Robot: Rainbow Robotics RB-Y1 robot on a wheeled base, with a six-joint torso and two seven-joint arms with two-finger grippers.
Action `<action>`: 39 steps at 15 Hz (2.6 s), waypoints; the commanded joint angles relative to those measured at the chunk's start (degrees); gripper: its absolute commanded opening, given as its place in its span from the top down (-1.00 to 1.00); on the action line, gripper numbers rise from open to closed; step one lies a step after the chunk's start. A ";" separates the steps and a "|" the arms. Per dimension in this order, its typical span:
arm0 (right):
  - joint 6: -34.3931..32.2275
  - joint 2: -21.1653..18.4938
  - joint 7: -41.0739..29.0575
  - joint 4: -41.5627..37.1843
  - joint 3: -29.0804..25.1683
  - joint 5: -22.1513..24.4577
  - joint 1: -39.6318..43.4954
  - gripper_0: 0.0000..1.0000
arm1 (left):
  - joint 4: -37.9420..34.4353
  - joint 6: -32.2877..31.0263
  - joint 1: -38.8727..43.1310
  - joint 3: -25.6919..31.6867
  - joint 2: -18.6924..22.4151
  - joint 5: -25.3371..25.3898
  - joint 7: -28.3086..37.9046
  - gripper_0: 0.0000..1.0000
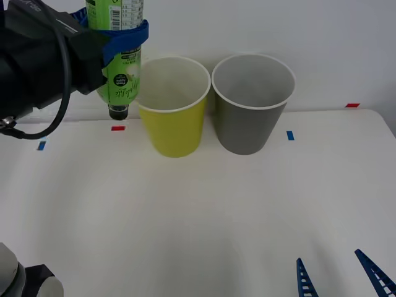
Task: Put cans in the gray bin and PET bottles in the light green bin.
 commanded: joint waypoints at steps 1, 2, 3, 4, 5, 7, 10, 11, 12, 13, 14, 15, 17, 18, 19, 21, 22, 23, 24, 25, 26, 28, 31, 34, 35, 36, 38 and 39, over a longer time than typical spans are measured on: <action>0.00 0.00 0.00 0.00 0.00 0.00 0.00 -1.00 | 4.64 0.00 -5.53 -2.24 -0.01 -5.24 0.62 1.00; 0.00 0.00 0.00 0.00 0.00 0.00 0.00 -1.00 | 6.84 -0.09 -7.72 -3.47 -0.01 -7.44 1.15 1.00; 0.00 0.00 0.00 0.00 0.00 0.00 0.00 -1.00 | 8.42 -0.09 -9.39 -4.52 -0.01 -9.11 1.67 1.00; 0.00 0.00 0.00 0.00 0.00 0.00 0.00 -1.00 | 9.56 -0.09 -10.54 -5.49 -0.27 -10.43 2.03 1.00; 0.00 0.00 0.00 0.00 0.00 0.00 0.00 -1.00 | 11.23 -0.61 -12.12 -6.63 -0.71 -12.45 2.64 1.00; 0.00 0.00 0.00 0.00 0.00 0.00 0.00 -1.00 | 12.82 -1.40 -13.44 -8.04 -2.12 -14.82 3.34 1.00; 0.00 0.00 0.00 0.00 0.00 0.00 0.00 -1.00 | 15.54 -5.53 -13.44 -9.44 -4.75 -18.07 3.78 1.00; 0.00 0.00 0.00 0.00 0.00 0.00 0.00 -1.00 | 17.65 -8.17 -13.52 -10.41 -5.37 -19.65 3.78 1.00; 0.00 0.00 0.00 0.00 0.00 0.00 0.00 -1.00 | 19.49 -10.46 -13.70 -11.02 -5.63 -20.80 3.78 1.00; 0.00 0.00 0.00 0.00 0.00 0.00 0.00 -1.00 | 21.25 -12.57 -13.88 -11.38 -6.25 -21.32 3.78 1.00; 0.00 0.00 0.00 0.00 0.00 0.00 0.00 -1.00 | 23.27 -15.29 -14.14 -11.99 -6.51 -21.85 3.61 1.00; 0.00 0.00 0.00 0.00 0.00 0.00 0.00 -1.00 | 24.86 -17.05 -14.32 -12.61 -6.51 -22.47 3.43 1.00; 0.00 0.00 0.00 0.00 0.00 0.00 0.00 -1.00 | 27.40 -19.68 -14.49 -13.40 -6.51 -23.43 2.99 1.00; 0.00 0.00 0.00 0.00 0.00 0.00 0.00 -1.00 | 28.46 -21.09 -14.40 -13.84 -6.60 -23.96 2.73 1.00; 0.00 0.00 0.00 0.00 0.00 0.00 0.00 -1.00 | 29.16 -21.97 -14.49 -14.36 -6.60 -24.66 2.55 1.00; 0.00 0.00 0.00 0.00 0.00 0.00 0.00 -1.00 | 30.83 -24.26 -14.40 -16.12 -6.51 -28.62 2.11 1.00; 0.00 0.00 0.00 0.00 0.00 0.00 0.00 -1.00 | 31.45 -25.13 -14.40 -16.56 -6.42 -29.67 2.03 1.00; 0.00 0.00 0.00 0.00 0.00 0.00 0.00 -1.00 | 32.68 -26.80 -14.40 -17.09 -6.33 -30.38 1.94 1.00; 0.00 0.00 0.00 0.00 0.00 0.00 0.00 -1.00 | 33.91 -28.21 -14.40 -17.44 -6.25 -30.64 1.85 1.00; 0.00 0.00 0.00 0.00 0.00 0.00 0.00 -1.00 | 34.79 -29.26 -14.32 -17.62 -6.25 -30.73 1.85 1.00; 0.00 0.00 0.00 0.00 0.00 0.00 0.00 -1.00 | 36.28 -30.93 -14.23 -17.70 -6.16 -30.82 1.85 1.00; 0.00 0.00 0.00 0.00 0.00 0.00 0.00 -1.00 | 37.69 -32.17 -14.32 -17.88 -6.07 -30.82 1.76 1.00; 0.00 0.00 0.00 0.00 0.00 0.00 0.00 -1.00 | 37.69 -32.17 -14.32 -17.88 -6.16 -31.34 1.76 1.00; 0.00 0.00 0.00 0.00 0.00 0.00 0.00 -1.00 | 37.95 -33.04 -13.26 -18.06 -6.25 -32.05 1.50 1.00; 0.00 0.00 0.00 0.00 0.00 0.00 0.00 -1.00 | 37.95 -33.31 -12.82 -18.06 -6.51 -32.05 1.50 1.00; 0.00 0.00 0.00 0.00 0.00 0.00 0.00 -1.00 | 37.95 -33.75 -12.65 -18.06 -6.77 -31.96 1.76 1.00; 0.00 0.00 0.00 0.00 0.00 0.00 0.00 -1.00 | 37.95 -33.75 -12.73 -18.06 -6.69 -32.05 1.59 1.00; 0.00 0.00 0.00 0.00 0.00 0.00 0.00 -1.00 | 37.95 -33.84 -12.65 -18.06 -6.69 -32.05 1.67 1.00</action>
